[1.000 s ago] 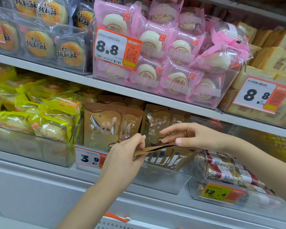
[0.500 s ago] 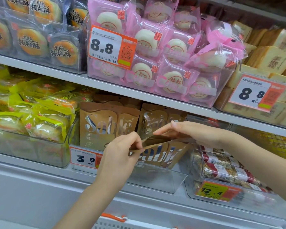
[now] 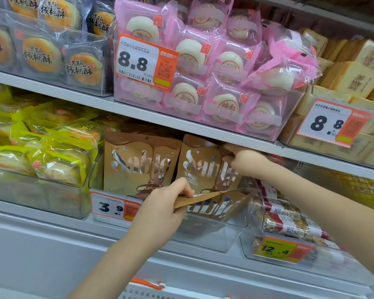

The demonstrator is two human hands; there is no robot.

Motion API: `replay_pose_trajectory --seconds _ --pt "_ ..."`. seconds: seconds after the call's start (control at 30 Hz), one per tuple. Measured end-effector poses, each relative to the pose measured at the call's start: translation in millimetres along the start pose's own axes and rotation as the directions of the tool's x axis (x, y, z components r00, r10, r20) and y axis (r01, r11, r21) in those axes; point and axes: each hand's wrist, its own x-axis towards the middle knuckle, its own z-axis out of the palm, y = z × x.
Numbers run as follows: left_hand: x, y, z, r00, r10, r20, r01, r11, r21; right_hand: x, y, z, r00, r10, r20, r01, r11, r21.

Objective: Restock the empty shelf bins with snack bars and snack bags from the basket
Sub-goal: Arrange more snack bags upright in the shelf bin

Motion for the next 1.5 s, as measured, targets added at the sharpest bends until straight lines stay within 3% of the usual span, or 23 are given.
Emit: replay_pose_trajectory --seconds 0.1,0.23,0.37,0.47,0.53,0.6,0.67,0.7,0.73,0.77,0.87,0.9,1.0,1.1,1.2,1.3,1.5 --pt "0 2 -1 1.0 -0.013 0.003 0.013 1.0 0.001 18 1 8 0.994 0.055 -0.094 -0.058 0.998 -0.038" --pt "0 2 -2 1.0 -0.013 -0.006 0.013 1.0 0.012 25 -1 22 0.994 0.005 -0.108 0.006 0.995 0.096" --pt "3 -5 -9 0.999 -0.038 -0.035 0.041 0.993 0.108 19 3 26 0.977 -0.044 -0.208 0.076 0.986 0.149" --pt "7 -16 -19 0.99 -0.113 -0.084 0.126 0.977 0.172 -9 12 30 0.884 -0.164 -0.437 0.213 0.975 0.065" --pt "10 -21 -24 0.98 -0.152 -0.125 0.173 0.968 0.179 -36 19 34 0.831 -0.222 -0.51 0.343 0.926 0.156" --pt "12 -22 -24 0.976 -0.165 -0.141 0.192 0.96 0.202 -61 25 37 0.884 -0.164 -0.437 0.371 0.816 0.443" --pt "12 -22 -22 0.978 -0.155 -0.14 0.184 0.957 0.225 -80 25 33 0.971 -0.081 -0.226 0.235 0.518 0.823" --pt "13 -21 -21 0.979 -0.151 -0.139 0.18 0.956 0.233 -85 28 30 0.987 -0.07 -0.147 0.162 0.364 0.917" --pt "13 -21 -21 0.979 -0.148 -0.139 0.178 0.954 0.241 -90 30 27 0.988 -0.084 -0.132 0.153 0.322 0.934" --pt "13 -21 -20 0.98 -0.145 -0.139 0.177 0.951 0.252 -94 30 25 0.983 -0.113 -0.148 0.179 0.365 0.914" --pt "18 -21 -18 0.983 -0.124 -0.137 0.159 0.943 0.291 -94 26 26 0.969 -0.135 -0.208 0.24 0.721 0.649" --pt "22 -22 -17 0.984 -0.119 -0.135 0.154 0.944 0.291 -88 25 28 0.97 -0.104 -0.218 0.22 0.75 0.623" --pt "41 -25 -15 0.984 -0.137 -0.116 0.162 0.956 0.246 -65 27 34 0.97 0.111 -0.214 0.083 0.68 0.728" --pt "58 -28 -9 0.984 -0.13 -0.124 0.15 0.974 0.168 -48 29 31 0.929 0.238 -0.284 0.074 0.632 0.772" --pt "66 -30 -1 0.977 -0.159 -0.139 0.17 0.983 0.07 -40 27 33 0.902 0.236 -0.362 0.082 0.729 0.68" --pt "69 -36 4 0.974 -0.221 -0.055 0.221 0.975 -0.002 -37 29 37 0.907 0.228 -0.354 0.035 0.796 0.604" --pt "66 -44 8 0.968 -0.25 0.03 0.249 0.967 0.052 -42 24 39 0.866 0.138 -0.481 0.114 0.882 0.458"
